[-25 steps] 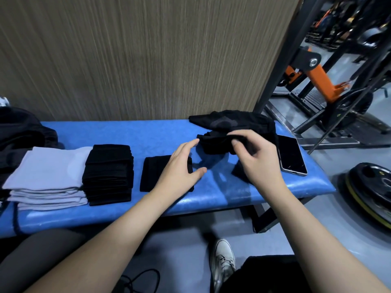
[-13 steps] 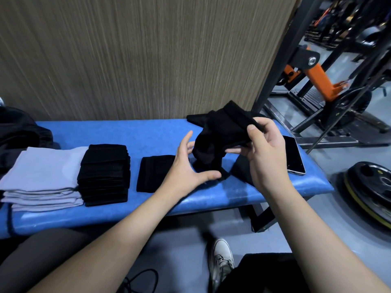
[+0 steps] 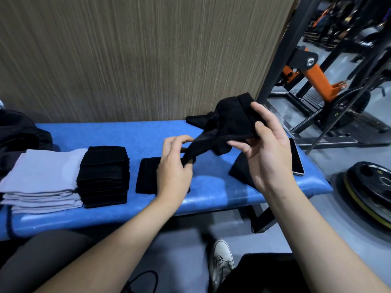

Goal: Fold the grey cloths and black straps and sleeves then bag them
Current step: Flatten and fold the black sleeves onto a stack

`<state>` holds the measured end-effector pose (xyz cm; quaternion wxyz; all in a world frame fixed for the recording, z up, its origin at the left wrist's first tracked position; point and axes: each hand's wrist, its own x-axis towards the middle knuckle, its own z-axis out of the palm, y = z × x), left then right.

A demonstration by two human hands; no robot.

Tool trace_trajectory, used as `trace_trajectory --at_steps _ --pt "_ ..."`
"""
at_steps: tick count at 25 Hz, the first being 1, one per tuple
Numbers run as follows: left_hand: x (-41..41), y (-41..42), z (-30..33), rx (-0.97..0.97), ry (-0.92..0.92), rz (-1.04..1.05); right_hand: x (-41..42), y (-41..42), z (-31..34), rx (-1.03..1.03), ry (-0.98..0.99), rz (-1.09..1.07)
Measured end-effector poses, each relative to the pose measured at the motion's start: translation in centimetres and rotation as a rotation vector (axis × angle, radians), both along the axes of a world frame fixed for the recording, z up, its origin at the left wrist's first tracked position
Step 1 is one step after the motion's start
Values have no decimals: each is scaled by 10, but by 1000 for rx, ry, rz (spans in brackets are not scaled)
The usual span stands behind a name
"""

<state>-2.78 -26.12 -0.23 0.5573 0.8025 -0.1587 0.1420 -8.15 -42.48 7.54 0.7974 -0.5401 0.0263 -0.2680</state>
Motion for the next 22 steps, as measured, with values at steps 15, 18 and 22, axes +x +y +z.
trace_trajectory --at_steps 15,18,22 --pt "32 60 33 -124 -46 -46 3 -42 -25 -188 281 -106" --pt "34 76 32 56 -119 -177 5 -46 -30 -241 373 -112" --pt "34 97 26 240 -68 -299 2 -48 -32 -359 497 -13"
